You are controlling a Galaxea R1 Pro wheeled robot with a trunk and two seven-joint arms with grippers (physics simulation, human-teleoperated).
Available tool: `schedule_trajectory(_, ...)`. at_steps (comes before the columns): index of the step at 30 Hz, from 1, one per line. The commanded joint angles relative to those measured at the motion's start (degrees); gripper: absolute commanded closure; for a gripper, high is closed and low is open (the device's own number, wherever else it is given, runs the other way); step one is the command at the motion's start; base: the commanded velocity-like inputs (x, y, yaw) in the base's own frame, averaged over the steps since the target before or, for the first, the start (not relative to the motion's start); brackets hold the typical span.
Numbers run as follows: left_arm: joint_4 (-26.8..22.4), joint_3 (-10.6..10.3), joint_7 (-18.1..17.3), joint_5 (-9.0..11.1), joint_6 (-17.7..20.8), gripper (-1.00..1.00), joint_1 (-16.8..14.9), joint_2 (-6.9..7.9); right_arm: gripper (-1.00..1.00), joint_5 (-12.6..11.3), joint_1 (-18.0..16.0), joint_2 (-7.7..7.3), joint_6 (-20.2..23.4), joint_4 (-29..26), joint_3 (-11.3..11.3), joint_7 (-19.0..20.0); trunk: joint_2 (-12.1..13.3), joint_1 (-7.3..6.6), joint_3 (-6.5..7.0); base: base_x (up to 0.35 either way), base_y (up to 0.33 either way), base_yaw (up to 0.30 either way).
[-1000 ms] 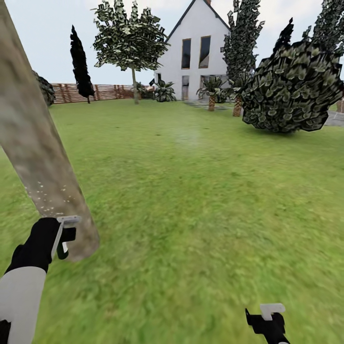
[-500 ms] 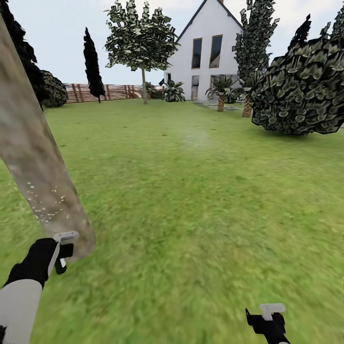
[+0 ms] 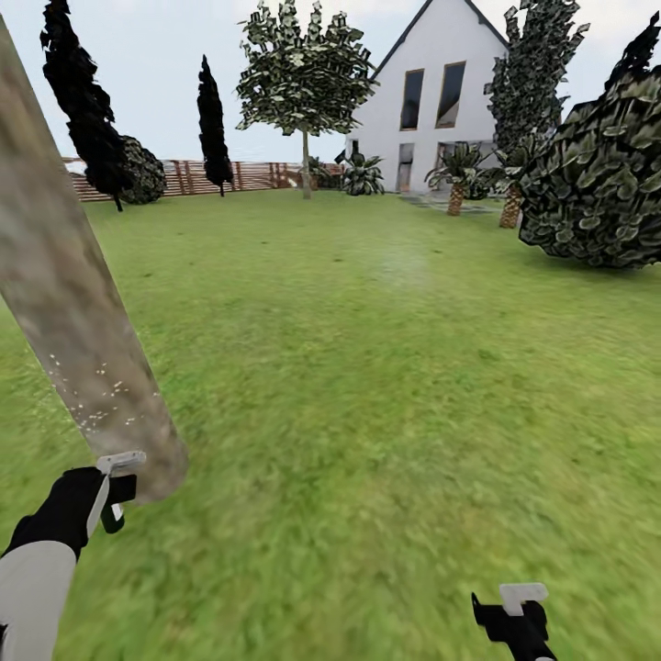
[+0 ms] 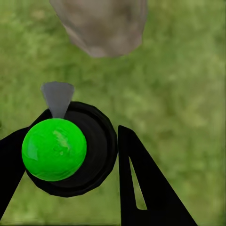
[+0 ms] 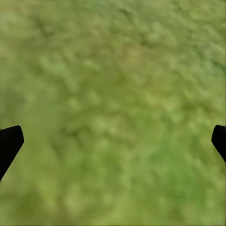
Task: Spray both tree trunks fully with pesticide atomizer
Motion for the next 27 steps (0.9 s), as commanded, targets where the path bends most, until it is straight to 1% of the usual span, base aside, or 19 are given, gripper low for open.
schedule_trajectory(1,0.0,-0.1,-0.1,0.0,0.0,1.00,0.0,-0.05,-1.00,0.0,0.0,0.01,0.0,0.0,0.0,0.0,0.0,0.00,0.00,0.028,-0.268,0.276)
schedule_trajectory(5,0.0,-0.2,0.0,0.0,0.0,1.00,0.0,-0.23,-1.00,0.0,0.0,0.01,0.0,0.0,0.0,0.0,0.0,0.00,0.00,0.005,-0.274,0.276)
schedule_trajectory(9,0.0,-0.1,0.3,-0.3,-0.2,1.00,0.0,-0.28,-1.00,0.0,0.0,0.01,0.0,0.0,0.0,0.0,0.0,0.00,0.00,0.100,-0.275,0.277)
schedule_trajectory(10,0.0,0.0,1.0,-0.4,-0.7,1.00,0.0,-0.27,-1.00,0.0,0.0,0.01,0.0,0.0,0.0,0.0,0.0,0.00,0.00,0.132,-0.274,0.277)
schedule_trajectory(11,0.1,0.0,3.1,-0.1,-1.7,1.00,0.0,-0.33,-1.00,0.0,0.0,0.01,0.0,0.0,0.0,0.0,0.0,0.00,0.00,0.152,-0.265,0.277)
schedule_trajectory(12,0.1,-0.1,3.9,0.1,-2.0,1.00,0.0,-0.34,-1.00,0.0,0.0,0.01,0.0,0.0,0.0,0.0,0.0,0.00,0.00,0.169,-0.253,0.276)
schedule_trajectory(15,0.1,-0.1,4.6,0.2,-2.3,1.00,0.0,-0.37,-1.00,0.0,0.0,0.01,0.0,0.1,0.0,0.0,0.0,0.00,0.00,0.216,-0.216,0.270)
schedule_trajectory(19,0.2,-0.1,4.7,0.1,-2.4,1.00,0.0,-0.99,-1.00,0.0,0.0,0.01,0.0,0.1,0.0,0.0,0.0,0.00,0.00,0.242,-0.188,0.042)
schedule_trajectory(27,0.1,-0.1,4.7,0.1,-2.4,1.00,0.0,-1.05,-1.00,0.0,0.0,0.01,0.0,0.1,0.0,0.0,0.0,0.00,0.00,0.245,-0.183,0.001)
